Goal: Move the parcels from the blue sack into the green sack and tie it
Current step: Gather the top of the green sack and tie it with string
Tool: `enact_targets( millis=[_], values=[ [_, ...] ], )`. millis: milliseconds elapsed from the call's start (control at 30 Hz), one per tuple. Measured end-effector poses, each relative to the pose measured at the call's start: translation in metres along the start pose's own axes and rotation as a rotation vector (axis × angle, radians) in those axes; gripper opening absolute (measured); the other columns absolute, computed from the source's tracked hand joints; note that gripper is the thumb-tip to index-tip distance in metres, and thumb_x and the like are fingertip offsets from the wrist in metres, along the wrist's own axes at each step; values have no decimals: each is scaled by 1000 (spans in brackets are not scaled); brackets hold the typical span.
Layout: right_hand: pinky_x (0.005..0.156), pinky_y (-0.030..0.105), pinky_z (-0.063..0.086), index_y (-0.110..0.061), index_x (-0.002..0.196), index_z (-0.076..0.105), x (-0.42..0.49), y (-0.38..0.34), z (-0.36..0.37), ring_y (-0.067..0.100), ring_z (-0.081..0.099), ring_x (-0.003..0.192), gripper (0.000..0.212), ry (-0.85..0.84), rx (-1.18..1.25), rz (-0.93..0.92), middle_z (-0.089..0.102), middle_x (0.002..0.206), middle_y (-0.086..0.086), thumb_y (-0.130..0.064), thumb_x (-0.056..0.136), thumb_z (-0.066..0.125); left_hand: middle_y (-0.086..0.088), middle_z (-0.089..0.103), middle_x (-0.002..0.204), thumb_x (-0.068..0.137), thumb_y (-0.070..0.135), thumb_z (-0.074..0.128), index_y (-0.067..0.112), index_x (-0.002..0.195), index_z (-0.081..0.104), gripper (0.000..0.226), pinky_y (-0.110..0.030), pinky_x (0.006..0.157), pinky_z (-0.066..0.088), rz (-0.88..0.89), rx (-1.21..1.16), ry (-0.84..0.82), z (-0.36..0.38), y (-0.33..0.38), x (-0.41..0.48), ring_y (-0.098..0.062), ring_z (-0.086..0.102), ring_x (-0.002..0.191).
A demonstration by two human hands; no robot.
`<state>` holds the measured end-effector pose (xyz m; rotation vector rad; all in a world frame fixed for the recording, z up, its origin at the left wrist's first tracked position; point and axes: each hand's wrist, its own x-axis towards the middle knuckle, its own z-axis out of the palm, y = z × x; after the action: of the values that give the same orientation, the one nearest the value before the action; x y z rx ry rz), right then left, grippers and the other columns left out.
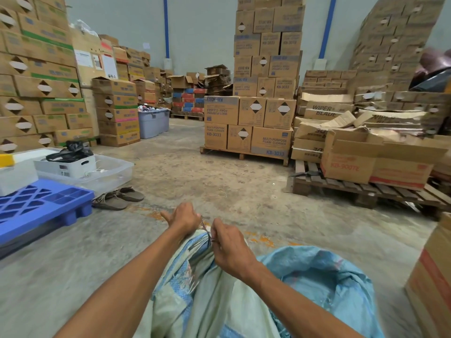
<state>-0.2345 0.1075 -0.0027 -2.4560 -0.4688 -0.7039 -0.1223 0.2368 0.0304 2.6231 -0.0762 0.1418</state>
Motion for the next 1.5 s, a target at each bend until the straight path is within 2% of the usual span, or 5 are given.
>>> enact_targets(
  millis=[267,533,733,1100,1500],
  values=[
    [108,48,35,-32,156,15,4,26,-3,29,28,135,108,-378,-344,358,30,143,7,-48,71,81,-6,59,74,100,24,55,9,77,60,28,-36,64,50,196,-392,-310,-28,-2,-6,-19,56,67],
    [97,44,40,-29,129,53,41,26,25,31,47,123,40,-211,-320,425,49,129,9,-40,91,62,-12,64,68,92,12,65,1,91,61,12,-24,44,45,361,-362,-430,-76,18,-26,-15,56,48],
    [74,36,46,-20,101,67,73,19,26,31,66,100,36,-114,20,465,73,103,10,-53,85,64,-17,69,115,98,42,54,2,117,60,45,-42,98,52,-102,307,-1234,-82,17,-50,-32,69,103],
    [84,40,55,-14,99,75,81,29,70,27,70,92,38,-67,451,778,76,100,9,-49,83,75,-13,53,138,91,33,50,15,143,43,55,-39,112,25,399,830,53,-71,-99,24,-31,43,131],
    [116,45,35,-19,158,16,21,75,87,32,37,144,137,-295,232,960,34,159,11,-92,53,65,-12,47,147,99,56,42,14,141,51,60,-34,108,35,236,147,-671,48,-125,22,-28,45,134]
  ],
)
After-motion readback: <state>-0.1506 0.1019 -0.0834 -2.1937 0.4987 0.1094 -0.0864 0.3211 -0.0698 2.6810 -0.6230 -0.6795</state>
